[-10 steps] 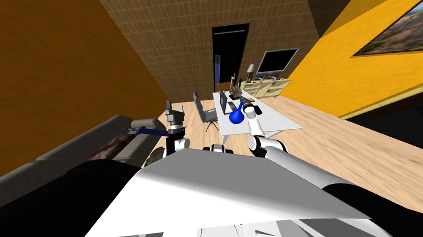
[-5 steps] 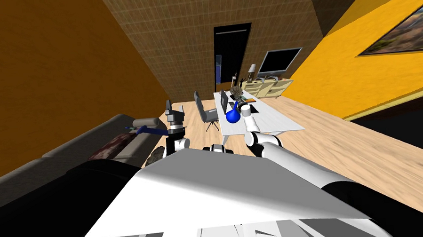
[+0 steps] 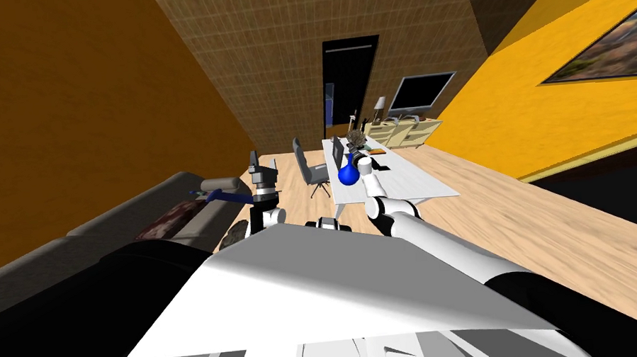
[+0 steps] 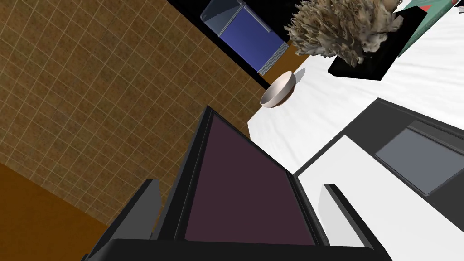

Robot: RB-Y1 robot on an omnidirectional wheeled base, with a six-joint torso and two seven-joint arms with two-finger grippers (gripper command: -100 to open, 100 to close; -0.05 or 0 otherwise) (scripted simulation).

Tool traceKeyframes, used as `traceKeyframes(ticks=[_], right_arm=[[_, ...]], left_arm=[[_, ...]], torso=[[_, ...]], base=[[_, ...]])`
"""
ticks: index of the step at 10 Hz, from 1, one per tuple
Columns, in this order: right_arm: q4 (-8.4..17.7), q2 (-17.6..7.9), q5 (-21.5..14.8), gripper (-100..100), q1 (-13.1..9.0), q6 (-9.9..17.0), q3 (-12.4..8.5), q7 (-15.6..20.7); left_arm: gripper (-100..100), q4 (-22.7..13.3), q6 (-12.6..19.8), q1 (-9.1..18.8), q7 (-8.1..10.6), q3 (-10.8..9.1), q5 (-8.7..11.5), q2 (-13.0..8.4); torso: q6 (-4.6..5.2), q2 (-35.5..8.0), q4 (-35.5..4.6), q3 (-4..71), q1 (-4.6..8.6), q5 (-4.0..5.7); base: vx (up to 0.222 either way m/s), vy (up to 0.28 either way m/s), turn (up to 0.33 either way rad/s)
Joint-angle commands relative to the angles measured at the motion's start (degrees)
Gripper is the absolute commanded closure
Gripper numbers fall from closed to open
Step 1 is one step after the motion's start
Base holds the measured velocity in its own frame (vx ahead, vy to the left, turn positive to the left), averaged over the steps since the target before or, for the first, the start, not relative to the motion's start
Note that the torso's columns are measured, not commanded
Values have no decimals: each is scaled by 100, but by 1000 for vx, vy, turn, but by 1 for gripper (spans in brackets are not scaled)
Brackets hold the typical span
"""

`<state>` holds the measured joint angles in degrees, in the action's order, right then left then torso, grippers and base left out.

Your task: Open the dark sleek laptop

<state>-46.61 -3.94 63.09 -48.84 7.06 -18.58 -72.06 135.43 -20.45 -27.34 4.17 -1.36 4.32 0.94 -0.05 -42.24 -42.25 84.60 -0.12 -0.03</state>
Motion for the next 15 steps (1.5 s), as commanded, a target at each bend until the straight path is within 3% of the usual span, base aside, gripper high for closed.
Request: traceKeyframes(ticks=[1,3,6,7,9,11,12,13,14,15], right_arm=[[79,183,-94,-100,-88,81,-160,-82],[191,440,-2,-100,-192,132,-193,-170],[209,400,63,-100,-195,110,-156,-138],[1,416,336,-100,-87,-165,122,136],[1,416,237,-100,-87,-295,160,251],[1,416,582,-100,-87,-295,160,251],[-205,427,774,-100,22,-585,455,534],[-205,427,1126,-100,22,-711,484,652],[-205,427,1177,-100,22,-711,484,652],[-411,437,1424,-100,131,-991,807,904]], left_arm=[[0,0,0,0,0,0,0,0],[0,0,0,0,0,0,0,0],[0,0,0,0,0,0,0,0],[0,0,0,0,0,0,0,0],[0,0,0,-1,0,-1,0,-1],[0,0,0,0,0,0,0,0],[0,0,0,0,0,0,0,0],[0,0,0,1,0,0,0,-1],[0,0,0,0,0,-1,0,-1],[0,0,0,-1,0,-1,0,-1]], torso=[[4,-2,-2,-2,8,2],[-2,-5,-3,-3,8,2],[3,0,0,0,6,2],[5,-3,-3,-2,13,3],[10,3,-2,1,35,10],[4,-8,-4,-5,-4,-1],[3,-12,-6,-7,-7,-3],[1,-8,-5,-6,20,4],[8,-2,-3,-2,28,8],[8,-2,-2,-1,14,5]], base=[[1,7,6],[1,2,5],[-1,0,11],[16,-73,202],[31,-74,39],[5,-8,-10],[12,-64,179],[24,-84,123],[19,-45,-6],[33,-91,155]])
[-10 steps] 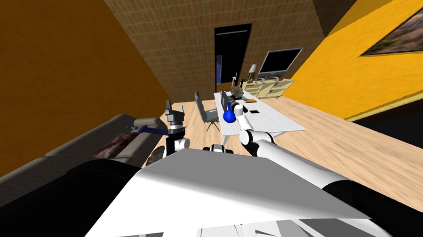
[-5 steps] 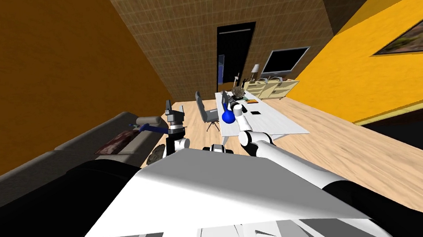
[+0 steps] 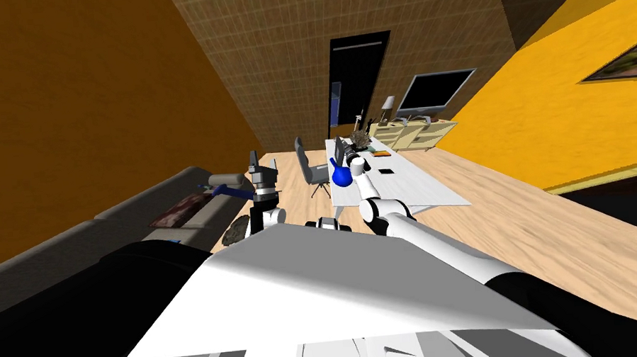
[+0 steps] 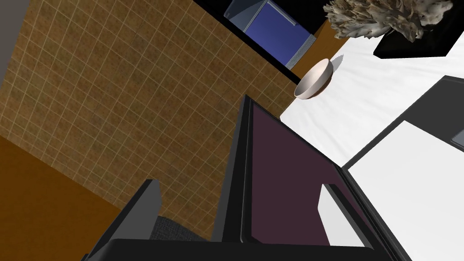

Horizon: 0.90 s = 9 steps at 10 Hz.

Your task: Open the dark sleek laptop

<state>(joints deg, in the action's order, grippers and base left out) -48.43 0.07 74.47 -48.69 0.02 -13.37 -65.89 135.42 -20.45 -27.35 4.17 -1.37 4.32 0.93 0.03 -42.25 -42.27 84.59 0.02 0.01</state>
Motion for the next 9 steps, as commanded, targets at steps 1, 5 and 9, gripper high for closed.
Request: traceKeyframes(ticks=[1,5,9], right_arm=[[-229,36,522,-100,116,-422,288,366],[-435,47,1151,-100,225,-838,613,838],[-641,57,1731,-100,334,-1254,937,1240]], left_arm=[[0,0,0,1,0,0,0,-1],[0,0,0,0,0,0,0,0],[0,0,0,0,0,0,0,0]], torso=[[-6,2,0,1,6,1],[-1,-7,-2,-4,3,0],[-1,-4,-1,-2,-6,-2]], base=[[38,-97,117],[17,-67,66],[14,-56,63]])
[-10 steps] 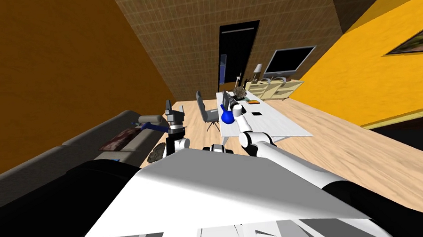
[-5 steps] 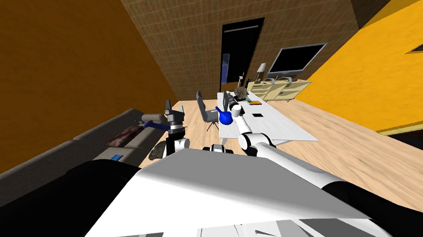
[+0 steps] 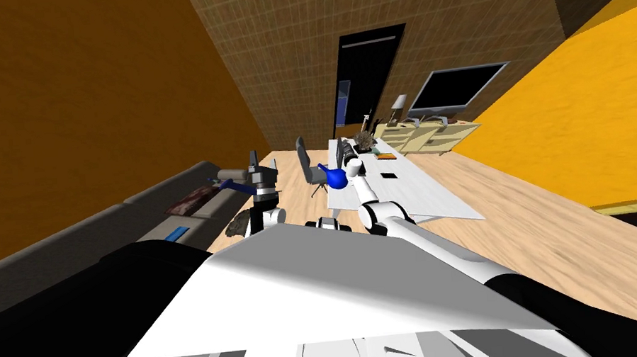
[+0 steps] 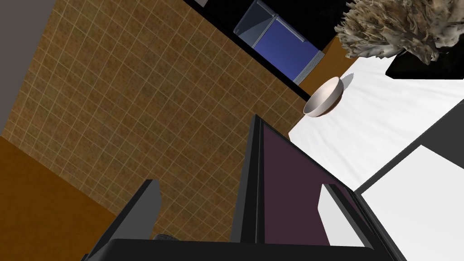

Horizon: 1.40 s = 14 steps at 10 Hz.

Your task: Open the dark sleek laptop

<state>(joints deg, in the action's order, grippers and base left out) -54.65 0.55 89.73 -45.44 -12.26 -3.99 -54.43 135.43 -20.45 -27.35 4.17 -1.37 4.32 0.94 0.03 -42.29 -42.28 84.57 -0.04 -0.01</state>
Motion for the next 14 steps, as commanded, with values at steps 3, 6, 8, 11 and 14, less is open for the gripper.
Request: traceKeyframes(ticks=[3,6,8,11,14], right_arm=[[-225,19,626,-100,118,-442,323,452],[-431,29,1013,-100,227,-858,647,733],[-431,29,1332,-100,227,-858,647,897],[-637,40,1852,-100,336,-1274,971,1299],[-843,50,2424,-100,445,-1690,1295,1701]], left_arm=[[0,0,0,0,0,0,0,0],[0,0,0,1,0,1,0,0],[0,0,0,0,0,0,0,0],[0,0,0,0,0,0,0,0],[0,0,0,0,0,0,0,0]], torso=[[-1,1,0,0,17,5],[-8,1,0,0,1,-1],[1,0,-1,0,7,2],[0,2,0,1,16,4],[-1,-3,-2,-3,6,1]], base=[[14,-70,89],[10,-51,100],[6,-36,-17],[6,-70,106],[-6,-63,96]])
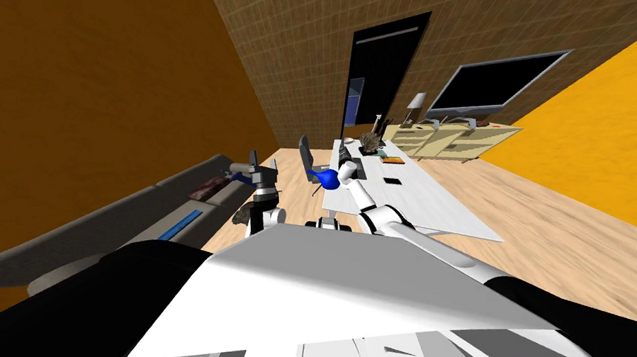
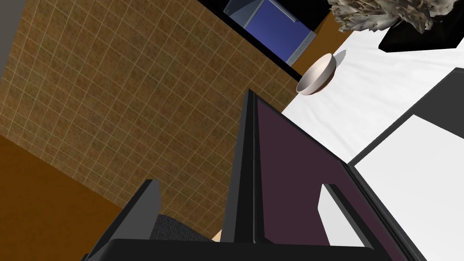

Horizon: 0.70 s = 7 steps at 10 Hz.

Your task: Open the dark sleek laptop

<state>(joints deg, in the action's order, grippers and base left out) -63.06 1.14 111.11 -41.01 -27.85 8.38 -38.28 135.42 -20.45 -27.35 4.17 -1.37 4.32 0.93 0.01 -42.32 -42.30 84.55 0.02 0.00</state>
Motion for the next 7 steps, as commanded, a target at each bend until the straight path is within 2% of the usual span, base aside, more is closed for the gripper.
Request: traceKeyframes(ticks=[1,2,3,4,5,6,7], right_arm=[[-208,1,462,-100,111,-387,332,362],[-208,1,657,-100,111,-536,383,488],[-208,1,830,-100,111,-546,383,488],[-239,1,742,-100,128,-515,371,492],[-2,-9,479,100,2,-244,87,224],[-2,-9,401,100,2,-132,59,169],[-2,-9,323,100,2,-130,59,86]], left_arm=[[0,0,0,0,0,0,0,0],[0,0,0,0,0,0,0,0],[0,0,0,0,0,0,0,0],[0,0,0,-1,0,0,0,0],[0,0,0,-1,0,0,0,0],[0,0,0,-1,0,0,0,1],[0,0,0,0,0,1,0,2]], torso=[[2,6,2,4,-4,-1],[-5,2,1,2,0,0],[1,4,1,2,-1,0],[2,7,2,5,-2,-1],[-1,7,2,5,-12,-3],[2,9,2,6,-31,-9],[26,20,39,13,6,5]], base=[[-12,-71,189],[-9,-67,147],[1,-51,-20],[0,-21,-9],[13,66,-203],[11,63,-179],[4,25,-66]])
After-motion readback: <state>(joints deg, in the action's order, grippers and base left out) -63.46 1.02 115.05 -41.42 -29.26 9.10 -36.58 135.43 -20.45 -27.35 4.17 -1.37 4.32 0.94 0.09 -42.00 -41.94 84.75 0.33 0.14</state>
